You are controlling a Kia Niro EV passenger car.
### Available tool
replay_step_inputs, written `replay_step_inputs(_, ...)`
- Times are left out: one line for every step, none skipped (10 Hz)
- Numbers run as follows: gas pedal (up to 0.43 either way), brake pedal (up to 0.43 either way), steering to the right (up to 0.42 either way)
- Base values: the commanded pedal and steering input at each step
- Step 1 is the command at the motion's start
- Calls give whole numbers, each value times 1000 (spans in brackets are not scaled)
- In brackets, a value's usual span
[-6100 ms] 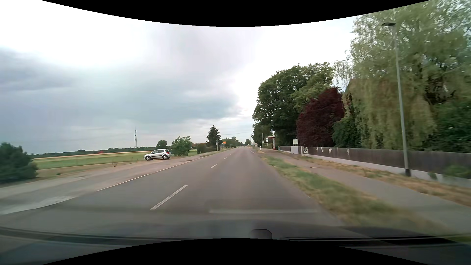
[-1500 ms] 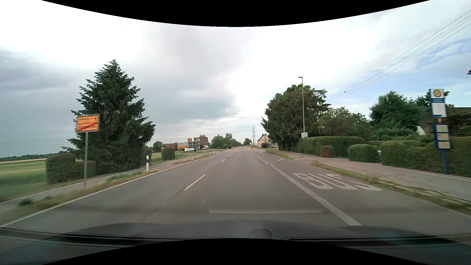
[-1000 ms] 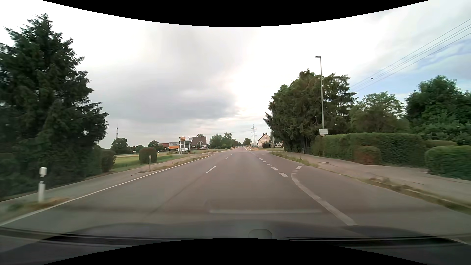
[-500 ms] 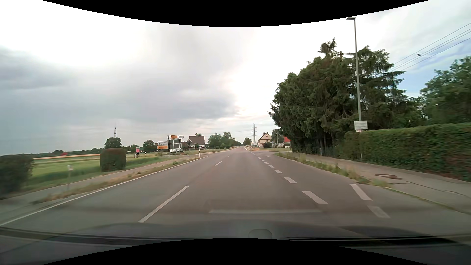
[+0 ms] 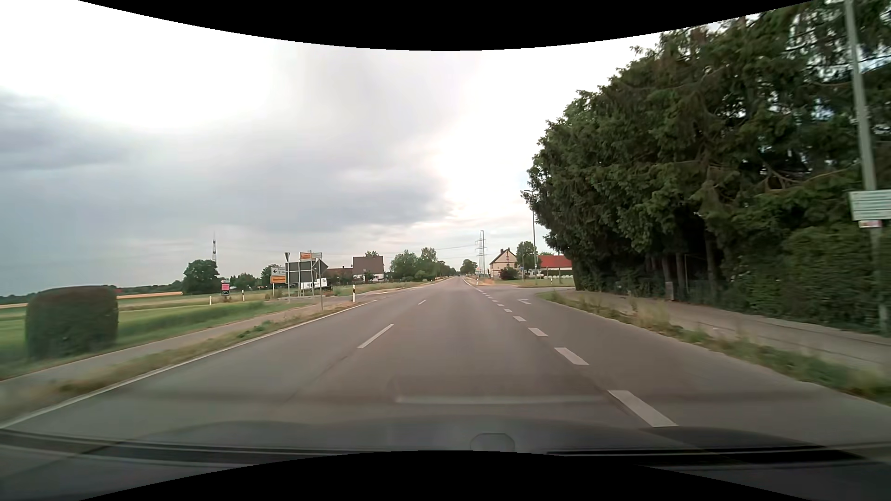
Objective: Follow the waypoints while adhering to traffic rules and regulations
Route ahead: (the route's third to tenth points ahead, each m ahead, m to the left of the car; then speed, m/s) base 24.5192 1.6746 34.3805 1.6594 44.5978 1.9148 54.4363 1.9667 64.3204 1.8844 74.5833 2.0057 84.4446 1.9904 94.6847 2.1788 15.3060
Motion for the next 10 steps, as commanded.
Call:
replay_step_inputs(169, 0, -5)
replay_step_inputs(169, 0, -5)
replay_step_inputs(169, 0, -5)
replay_step_inputs(169, 0, -4)
replay_step_inputs(169, 0, -3)
replay_step_inputs(169, 0, -3)
replay_step_inputs(169, 0, -3)
replay_step_inputs(169, 0, -3)
replay_step_inputs(169, 0, -3)
replay_step_inputs(169, 0, -3)
